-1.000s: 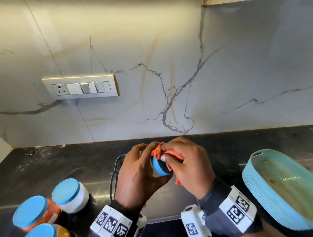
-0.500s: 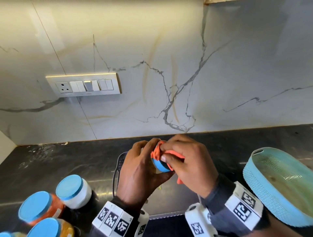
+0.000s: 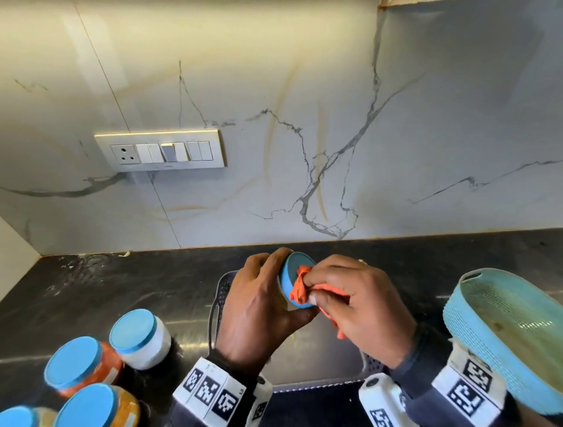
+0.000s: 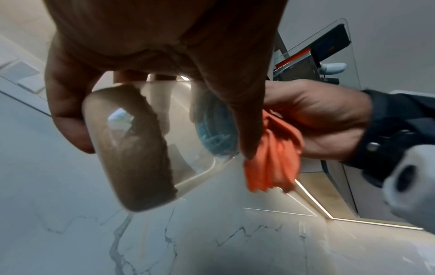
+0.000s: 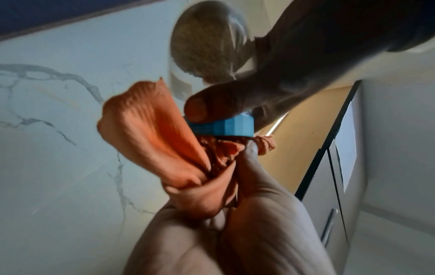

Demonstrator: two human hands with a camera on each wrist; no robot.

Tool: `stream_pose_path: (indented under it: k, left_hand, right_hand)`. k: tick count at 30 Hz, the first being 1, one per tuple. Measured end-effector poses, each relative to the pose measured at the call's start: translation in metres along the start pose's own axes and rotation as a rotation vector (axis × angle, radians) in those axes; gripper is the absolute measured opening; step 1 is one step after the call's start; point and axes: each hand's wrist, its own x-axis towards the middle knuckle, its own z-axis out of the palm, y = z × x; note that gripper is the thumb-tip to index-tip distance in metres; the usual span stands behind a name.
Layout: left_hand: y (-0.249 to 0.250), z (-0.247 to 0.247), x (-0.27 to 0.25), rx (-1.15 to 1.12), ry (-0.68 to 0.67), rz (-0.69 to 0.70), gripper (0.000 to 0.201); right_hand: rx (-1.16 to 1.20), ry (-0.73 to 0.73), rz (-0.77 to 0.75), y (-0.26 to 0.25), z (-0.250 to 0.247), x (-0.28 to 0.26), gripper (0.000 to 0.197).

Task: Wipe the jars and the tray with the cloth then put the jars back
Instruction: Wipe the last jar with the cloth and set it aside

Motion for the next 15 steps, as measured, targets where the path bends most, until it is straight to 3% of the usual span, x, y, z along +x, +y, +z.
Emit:
stream_pose_path:
  k: [3,5,7,9,12,15]
  left_hand:
    - [-0.004,0.001,-0.002,-0.182,-0.024,-0.213,0.075]
    - [-0.001,0.003,-0.001,-0.469,-0.043,-0.401,0.069]
    - [0.001,0.006,-0.001,-0.743,-0.047,-0.527,0.062]
    - [0.001,0.006,-0.002,-0.919,-0.09,-0.596,0.057]
    - [0.0,-0.002,-0.006,-1.02,-0.293,-0.683,0.049]
    - [-0.01,-0.007,-0.011,-1.079,-0.428,-0.668,0.057]
  right_hand:
    - [0.076,0.104,0.119,0.02,-0.003,-0.006,0.017]
    - [0.167,0.221,0.214,0.027,-0.001,-0.01,0.018]
    - [0.234,0.245,0.25,0.025,0.006,-0.016,0.018]
    - [0.239,0.217,0.212,0.021,0.016,-0.022,0.018]
    - [0.254,0.237,0.241,0.025,0.019,-0.024,0.025]
    - [0.314,0.255,0.306,0.029,0.012,-0.022,0.029]
